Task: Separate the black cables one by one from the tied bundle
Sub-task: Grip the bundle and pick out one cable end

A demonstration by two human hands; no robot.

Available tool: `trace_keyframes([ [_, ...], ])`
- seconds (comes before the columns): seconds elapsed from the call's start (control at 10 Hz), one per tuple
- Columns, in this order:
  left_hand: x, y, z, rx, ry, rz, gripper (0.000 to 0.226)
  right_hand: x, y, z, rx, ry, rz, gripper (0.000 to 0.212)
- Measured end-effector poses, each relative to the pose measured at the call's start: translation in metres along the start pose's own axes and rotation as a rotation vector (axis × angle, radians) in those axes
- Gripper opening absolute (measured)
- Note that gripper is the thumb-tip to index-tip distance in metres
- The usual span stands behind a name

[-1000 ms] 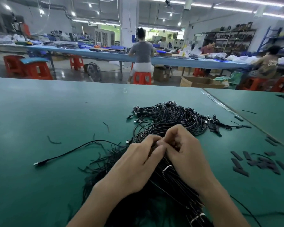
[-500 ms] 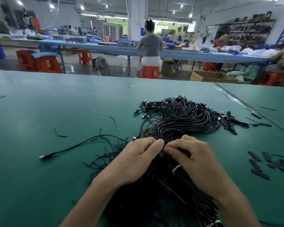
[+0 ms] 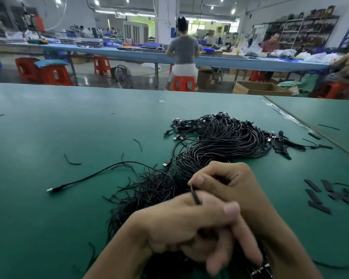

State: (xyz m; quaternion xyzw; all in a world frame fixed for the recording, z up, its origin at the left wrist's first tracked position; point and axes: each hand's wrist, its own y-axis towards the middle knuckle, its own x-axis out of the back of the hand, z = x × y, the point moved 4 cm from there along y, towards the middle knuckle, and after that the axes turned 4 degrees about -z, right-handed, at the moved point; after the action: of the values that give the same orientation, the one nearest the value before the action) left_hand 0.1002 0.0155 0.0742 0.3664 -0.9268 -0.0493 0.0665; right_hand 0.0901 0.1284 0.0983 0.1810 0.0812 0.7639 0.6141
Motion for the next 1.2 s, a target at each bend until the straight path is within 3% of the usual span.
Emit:
trace_keyframes([
  [0.1,0.008,0.007,-0.003,-0.062,-0.273,-0.161,0.023,0.009,0.0,-0.012,0.003,-0.119,-0.052,0.013],
  [0.2,0.019,0.011,0.0,-0.106,-0.716,-0.234,0.029,0.015,-0.002,-0.021,-0.023,-0.374,-0.069,0.017],
  [0.3,0.032,0.014,0.003,-0.212,-0.969,-0.345,0.036,0.014,-0.005,-0.025,-0.103,-0.552,0.025,0.021],
  [0.4,0.042,0.016,0.015,-0.291,-0.77,-0.56,0.034,0.001,-0.01,-0.019,-0.116,-0.616,0.17,0.016],
  [0.5,0.053,0.013,0.024,-0.305,-0.413,-0.766,0.034,-0.004,-0.015,-0.007,-0.075,-0.689,0.258,0.019],
  [0.6,0.055,0.01,0.025,-0.259,-0.054,-0.856,0.028,-0.009,-0.02,0.008,-0.007,-0.647,0.327,0.025],
  [0.7,0.041,0.009,0.021,-0.173,0.015,-0.655,0.024,-0.01,-0.019,0.022,0.098,-0.585,0.265,0.019],
  [0.9,0.016,0.008,0.016,0.11,-0.029,-0.22,0.096,0.017,-0.01,0.027,0.219,-0.471,-0.116,0.009],
  [1.0,0.003,0.007,0.015,0.218,-0.182,0.046,0.105,0.019,-0.008,0.023,0.215,-0.362,-0.21,0.007],
  [1.1,0.002,0.003,0.004,0.162,-0.422,0.169,0.083,0.019,-0.005,0.014,0.173,-0.225,-0.254,0.011],
  [1.2,0.012,0.002,-0.007,0.057,-0.657,0.065,0.051,0.011,-0.001,-0.002,0.081,-0.192,-0.182,0.007],
])
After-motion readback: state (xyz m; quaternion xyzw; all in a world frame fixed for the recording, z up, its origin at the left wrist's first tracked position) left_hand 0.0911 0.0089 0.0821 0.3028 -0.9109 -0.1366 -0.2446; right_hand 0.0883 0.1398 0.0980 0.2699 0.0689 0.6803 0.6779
